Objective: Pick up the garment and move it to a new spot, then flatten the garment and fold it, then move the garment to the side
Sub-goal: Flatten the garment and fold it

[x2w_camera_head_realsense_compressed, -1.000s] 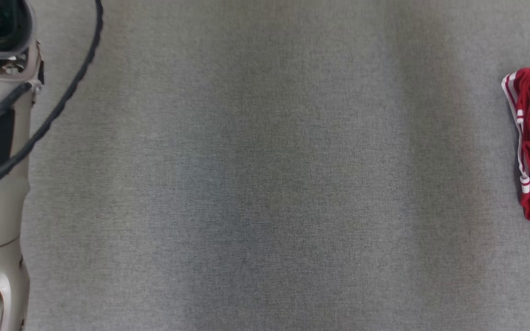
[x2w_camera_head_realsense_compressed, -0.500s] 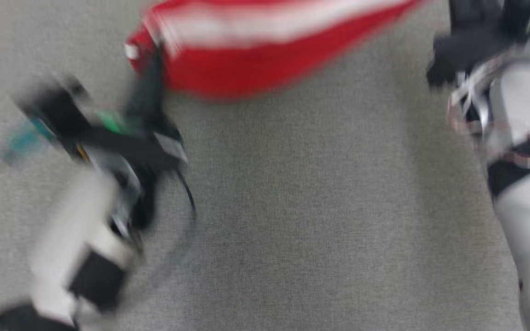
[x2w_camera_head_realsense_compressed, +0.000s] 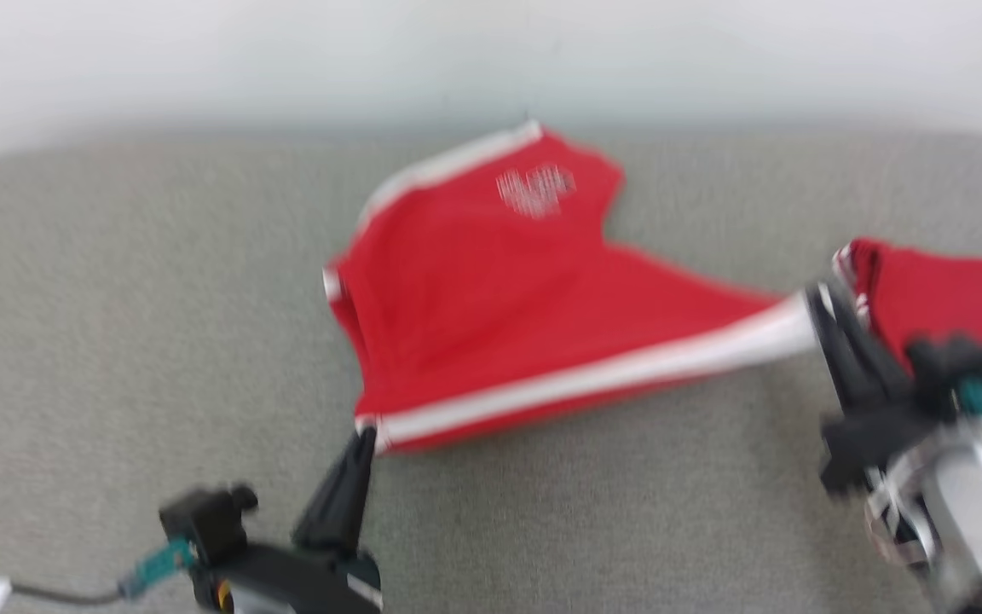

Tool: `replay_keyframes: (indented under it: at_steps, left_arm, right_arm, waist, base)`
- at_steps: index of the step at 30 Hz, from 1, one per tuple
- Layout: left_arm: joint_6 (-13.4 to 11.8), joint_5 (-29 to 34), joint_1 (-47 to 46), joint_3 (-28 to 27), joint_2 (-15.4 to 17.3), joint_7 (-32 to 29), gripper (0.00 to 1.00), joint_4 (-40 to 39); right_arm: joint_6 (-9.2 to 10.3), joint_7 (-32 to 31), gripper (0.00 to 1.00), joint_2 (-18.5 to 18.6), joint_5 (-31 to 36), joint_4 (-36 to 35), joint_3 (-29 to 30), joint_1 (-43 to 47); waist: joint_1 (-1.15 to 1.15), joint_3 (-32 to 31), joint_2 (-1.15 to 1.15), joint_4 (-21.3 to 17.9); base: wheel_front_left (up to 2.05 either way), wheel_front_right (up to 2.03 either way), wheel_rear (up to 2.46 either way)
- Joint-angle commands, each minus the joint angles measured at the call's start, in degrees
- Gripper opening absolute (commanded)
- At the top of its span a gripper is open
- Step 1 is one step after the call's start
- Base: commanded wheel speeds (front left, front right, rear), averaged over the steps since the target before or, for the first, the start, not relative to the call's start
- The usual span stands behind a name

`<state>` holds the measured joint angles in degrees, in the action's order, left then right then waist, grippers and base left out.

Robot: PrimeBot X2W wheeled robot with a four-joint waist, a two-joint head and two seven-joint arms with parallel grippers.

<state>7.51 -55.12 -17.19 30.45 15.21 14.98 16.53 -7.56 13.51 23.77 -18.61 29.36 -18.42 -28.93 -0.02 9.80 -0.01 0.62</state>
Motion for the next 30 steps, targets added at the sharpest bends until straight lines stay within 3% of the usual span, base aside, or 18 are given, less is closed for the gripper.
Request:
replay_keyframes:
  at_steps: [1,7,12,17,22,30]
  left_arm:
    - [-0.07,0.18,2.68,-0.75,-0.35,0.25,0.00,-0.42]
    - [-0.10,-0.49,9.95,-1.90,-1.23,0.26,0.00,-2.49]
    - [-0.10,1.40,16.43,-1.32,0.65,0.26,0.00,-6.34]
    - [-0.10,1.18,19.32,-2.06,0.06,0.27,0.00,-9.28]
    - [-0.09,1.81,15.55,-1.13,-1.63,0.26,0.00,-7.77]
    - [-0.50,3.54,6.94,1.55,-4.73,-1.07,0.00,-0.24]
  right_arm:
    - [0.18,-0.45,0.00,1.08,-0.30,-1.51,1.40,4.20]
    - [0.18,-4.01,0.00,-1.66,0.09,-11.40,9.73,19.22]
    - [0.19,-8.69,0.00,-5.55,3.17,-23.02,17.41,30.63]
    - [0.19,-13.72,0.00,-7.77,5.61,-30.45,21.28,35.04]
    - [0.19,-18.44,0.00,-5.79,6.39,-29.72,19.75,30.43]
    - [0.18,-23.04,0.00,-0.31,5.51,-18.54,13.34,16.87]
  waist:
    - [0.02,-8.09,0.01,1.18]
    - [0.02,-11.64,0.01,2.00]
    - [0.02,-12.67,0.01,2.26]
    - [0.02,-12.65,0.01,2.58]
    - [0.02,-12.22,0.01,3.43]
    - [0.02,-10.53,0.01,6.01]
  base:
    - [0.00,0.00,0.00]
    - [0.00,0.00,0.00]
    - [0.00,0.00,0.00]
    - [0.00,0.00,0.00]
    - [0.00,0.00,0.00]
    - [0.00,0.00,0.00]
